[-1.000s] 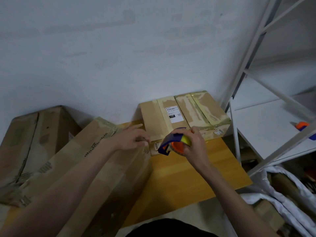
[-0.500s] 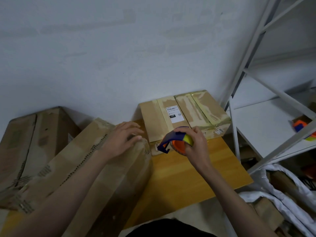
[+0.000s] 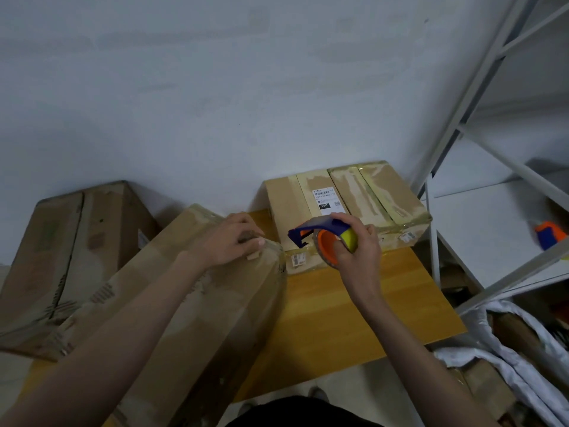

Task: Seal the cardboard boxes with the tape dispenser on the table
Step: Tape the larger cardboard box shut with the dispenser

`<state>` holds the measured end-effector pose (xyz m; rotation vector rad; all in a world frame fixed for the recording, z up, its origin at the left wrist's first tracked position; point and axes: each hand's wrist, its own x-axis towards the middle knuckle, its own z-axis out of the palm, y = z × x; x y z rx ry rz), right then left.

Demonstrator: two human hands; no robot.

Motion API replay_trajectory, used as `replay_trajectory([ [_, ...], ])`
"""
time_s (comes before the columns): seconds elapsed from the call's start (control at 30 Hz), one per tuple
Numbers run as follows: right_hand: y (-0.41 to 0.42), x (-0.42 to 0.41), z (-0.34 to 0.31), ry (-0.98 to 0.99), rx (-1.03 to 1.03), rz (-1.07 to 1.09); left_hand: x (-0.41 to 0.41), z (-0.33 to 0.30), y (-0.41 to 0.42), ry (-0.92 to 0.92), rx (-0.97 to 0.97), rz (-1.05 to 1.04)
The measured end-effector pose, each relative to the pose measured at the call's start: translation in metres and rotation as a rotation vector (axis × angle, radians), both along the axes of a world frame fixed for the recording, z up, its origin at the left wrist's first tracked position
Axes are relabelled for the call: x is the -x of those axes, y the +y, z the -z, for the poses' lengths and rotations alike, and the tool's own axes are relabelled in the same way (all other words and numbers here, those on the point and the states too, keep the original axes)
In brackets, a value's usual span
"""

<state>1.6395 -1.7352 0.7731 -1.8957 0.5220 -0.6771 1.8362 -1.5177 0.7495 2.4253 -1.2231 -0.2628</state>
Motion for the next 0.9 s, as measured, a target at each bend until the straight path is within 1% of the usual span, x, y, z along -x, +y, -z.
replay_trajectory([
  [0.07,0.005,0.000,-0.002,-0.003,-0.028,0.004,-0.011,0.000,0.014,-0.018,0.044,-0.085],
  [0.13,0.010,0.000,-0.004,-0.005,-0.050,0.004,-0.023,0.000,0.032,-0.048,0.021,-0.125],
  [0.3,0.032,-0.009,-0.006,-0.006,-0.102,-0.012,-0.033,-0.006,0.034,-0.078,-0.174,-0.105],
  [0.4,0.050,-0.016,-0.005,-0.013,-0.129,-0.029,-0.037,-0.008,0.025,-0.076,-0.311,-0.143],
  [0.5,0.069,-0.024,-0.006,-0.018,-0.166,-0.015,-0.038,-0.009,0.022,-0.082,-0.393,-0.180],
  [0.57,0.080,-0.031,-0.006,-0.030,-0.203,-0.009,-0.041,-0.010,0.024,-0.059,-0.354,-0.191],
  [0.63,0.088,-0.036,-0.004,-0.065,-0.232,-0.004,-0.050,-0.011,0.034,-0.025,-0.242,-0.206],
  [0.67,0.091,-0.038,-0.002,-0.081,-0.237,0.000,-0.057,-0.011,0.041,-0.038,-0.199,-0.217],
  [0.77,0.099,-0.043,0.005,-0.113,-0.245,0.024,-0.077,-0.010,0.063,-0.084,-0.192,-0.258],
  [0.9,0.113,-0.049,0.009,-0.140,-0.271,0.063,-0.090,-0.010,0.072,0.041,-0.116,-0.288],
])
